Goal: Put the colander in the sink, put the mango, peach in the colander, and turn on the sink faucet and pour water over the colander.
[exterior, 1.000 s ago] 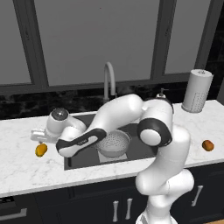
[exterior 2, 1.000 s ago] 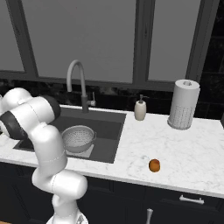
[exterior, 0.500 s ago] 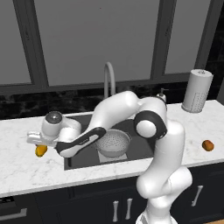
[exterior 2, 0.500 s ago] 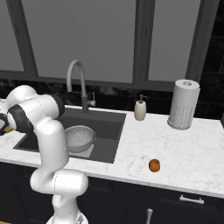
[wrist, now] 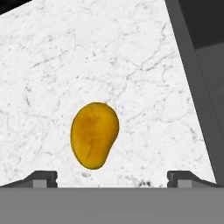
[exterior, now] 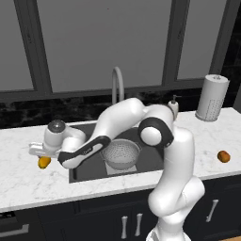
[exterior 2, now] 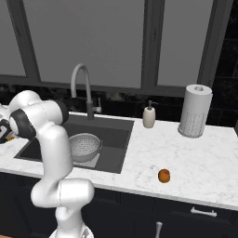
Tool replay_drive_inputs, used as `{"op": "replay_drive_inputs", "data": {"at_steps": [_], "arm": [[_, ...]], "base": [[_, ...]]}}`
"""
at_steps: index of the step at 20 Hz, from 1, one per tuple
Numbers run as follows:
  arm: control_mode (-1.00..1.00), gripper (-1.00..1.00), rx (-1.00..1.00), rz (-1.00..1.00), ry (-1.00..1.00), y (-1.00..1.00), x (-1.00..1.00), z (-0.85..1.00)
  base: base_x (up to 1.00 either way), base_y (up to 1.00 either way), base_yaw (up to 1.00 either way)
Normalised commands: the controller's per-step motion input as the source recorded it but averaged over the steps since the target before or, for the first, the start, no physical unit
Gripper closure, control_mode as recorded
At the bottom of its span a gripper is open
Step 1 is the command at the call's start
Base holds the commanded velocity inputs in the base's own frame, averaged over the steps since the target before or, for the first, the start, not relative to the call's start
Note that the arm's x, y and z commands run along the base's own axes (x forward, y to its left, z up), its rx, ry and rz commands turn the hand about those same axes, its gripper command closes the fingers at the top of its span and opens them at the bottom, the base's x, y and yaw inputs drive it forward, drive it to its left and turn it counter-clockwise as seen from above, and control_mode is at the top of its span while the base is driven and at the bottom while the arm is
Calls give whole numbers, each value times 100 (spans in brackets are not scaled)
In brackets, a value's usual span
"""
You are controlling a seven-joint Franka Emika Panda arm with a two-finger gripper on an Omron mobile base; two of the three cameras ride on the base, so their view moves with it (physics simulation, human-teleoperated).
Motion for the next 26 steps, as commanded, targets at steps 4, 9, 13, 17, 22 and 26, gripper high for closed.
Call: {"op": "replay_drive_inputs", "data": {"at_steps": [4, 9, 13, 17, 22, 26], "arm": [[-100, -100, 0, 3, 3, 7, 22, -12], [-100, -100, 0, 3, 1, 14, 19, -1], [-100, -100, 0, 2, 3, 18, 13, -7], [-100, -100, 0, 0, 4, 11, 1, -18], [-100, -100, -5, 0, 4, 0, 0, -24], [-100, -100, -4, 0, 0, 5, 3, -19]], "base": [[0, 0, 0], [0, 0, 0], [0, 0, 0], [0, 0, 0], [0, 0, 0], [0, 0, 0]]}}
